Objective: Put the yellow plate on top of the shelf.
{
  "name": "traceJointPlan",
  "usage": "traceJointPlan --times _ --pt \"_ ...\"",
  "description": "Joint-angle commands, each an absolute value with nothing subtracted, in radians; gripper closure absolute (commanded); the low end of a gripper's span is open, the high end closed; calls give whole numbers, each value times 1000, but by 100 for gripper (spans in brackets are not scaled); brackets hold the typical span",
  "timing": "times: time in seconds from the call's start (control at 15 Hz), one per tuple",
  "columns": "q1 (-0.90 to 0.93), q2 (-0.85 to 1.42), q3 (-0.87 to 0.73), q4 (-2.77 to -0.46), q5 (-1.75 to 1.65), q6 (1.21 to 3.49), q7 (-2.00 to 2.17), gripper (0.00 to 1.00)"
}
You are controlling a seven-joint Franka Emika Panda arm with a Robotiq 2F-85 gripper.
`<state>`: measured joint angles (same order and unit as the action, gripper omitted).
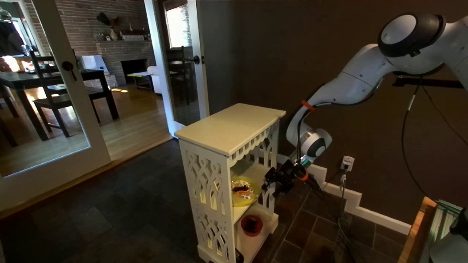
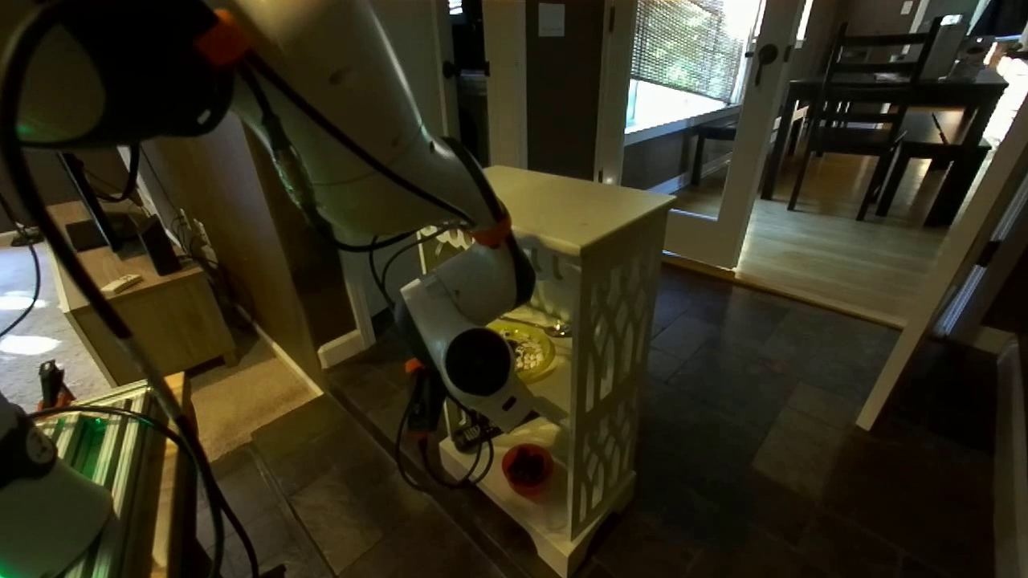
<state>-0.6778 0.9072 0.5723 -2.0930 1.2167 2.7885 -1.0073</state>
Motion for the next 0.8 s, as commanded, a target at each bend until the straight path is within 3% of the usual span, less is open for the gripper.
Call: traceJointPlan --times 0.0,0.2,0.27,0.33,0.4,0.53,0.67,0.73 --pt "-699 926 597 -2084 1236 2765 -1031 40" --pt "-690 925 595 -2084 1225 2744 -1014 47" --pt "-690 925 595 -2084 1225 2740 -1012 55" --pt "-690 924 596 -2085 1225 2736 -1012 53" --pt "-691 924 597 -2084 1228 2733 -1013 60" --pt "-590 878 490 -2066 1338 2634 -1053 66" --pt "-524 866 411 -2048 1403 2553 -1067 79" --pt "-489 862 368 -2039 1432 2512 -1066 80"
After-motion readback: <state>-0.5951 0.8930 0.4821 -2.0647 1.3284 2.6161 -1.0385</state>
